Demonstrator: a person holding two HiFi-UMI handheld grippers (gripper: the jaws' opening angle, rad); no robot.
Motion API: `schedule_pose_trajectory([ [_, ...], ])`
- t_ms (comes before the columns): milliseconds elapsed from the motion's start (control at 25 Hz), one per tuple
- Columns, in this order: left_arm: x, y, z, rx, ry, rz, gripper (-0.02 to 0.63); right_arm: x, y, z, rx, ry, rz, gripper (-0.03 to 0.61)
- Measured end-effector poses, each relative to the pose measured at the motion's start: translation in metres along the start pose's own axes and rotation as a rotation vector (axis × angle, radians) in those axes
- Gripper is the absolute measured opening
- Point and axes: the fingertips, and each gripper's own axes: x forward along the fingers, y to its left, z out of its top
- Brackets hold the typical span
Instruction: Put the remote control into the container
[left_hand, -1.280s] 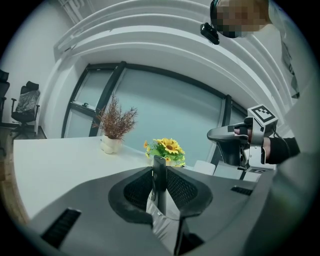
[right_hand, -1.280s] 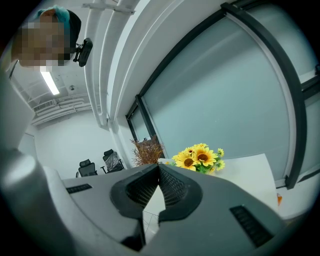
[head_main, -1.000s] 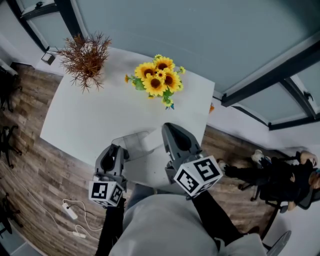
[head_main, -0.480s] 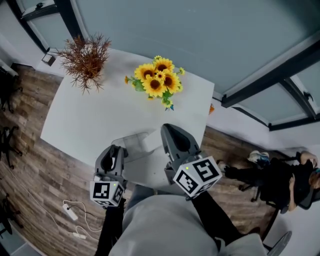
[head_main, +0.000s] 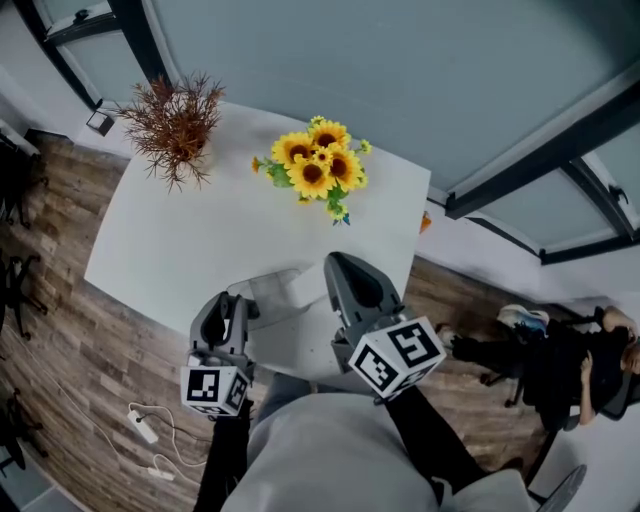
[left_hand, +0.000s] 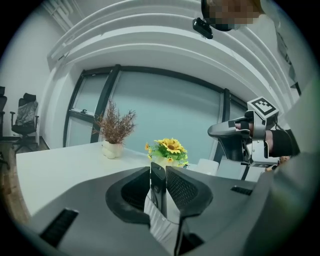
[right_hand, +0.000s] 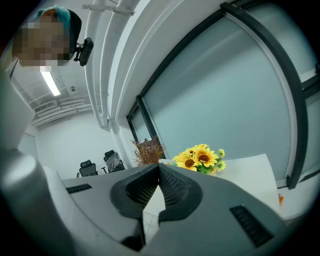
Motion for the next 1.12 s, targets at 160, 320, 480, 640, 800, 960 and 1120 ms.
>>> schedule_pose_trajectory([
  [160, -0.002, 0.003, 0.01, 0.006, -0.023, 0.012, 0.086, 0.0, 0.0, 0.001, 0.0, -0.003, 0.0, 0.006],
  [320, -0.012, 0.007, 0.039, 0.018, -0.109, 0.04, 0.086, 0.0, 0.001, 0.003, -0.002, -0.008, 0.004, 0.006],
  [480, -0.024, 0.012, 0.071, 0.031, -0.198, 0.069, 0.086, -0.001, 0.004, 0.004, -0.003, -0.013, 0.011, 0.005],
  [640, -0.042, 0.007, 0.107, 0.04, -0.309, 0.07, 0.086, -0.001, 0.008, 0.006, -0.006, -0.016, 0.026, 0.005],
  [800, -0.056, -0.004, 0.134, 0.055, -0.389, 0.05, 0.086, -0.003, 0.015, 0.009, -0.003, -0.027, 0.051, 0.005],
  [960, -0.066, -0.017, 0.143, 0.076, -0.418, 0.029, 0.074, -0.005, 0.03, 0.015, -0.017, -0.04, 0.092, 0.005],
  [1120, -0.072, -0.03, 0.143, 0.064, -0.434, 0.009, 0.009, -0.008, 0.047, 0.018, -0.024, -0.043, 0.142, 0.005],
])
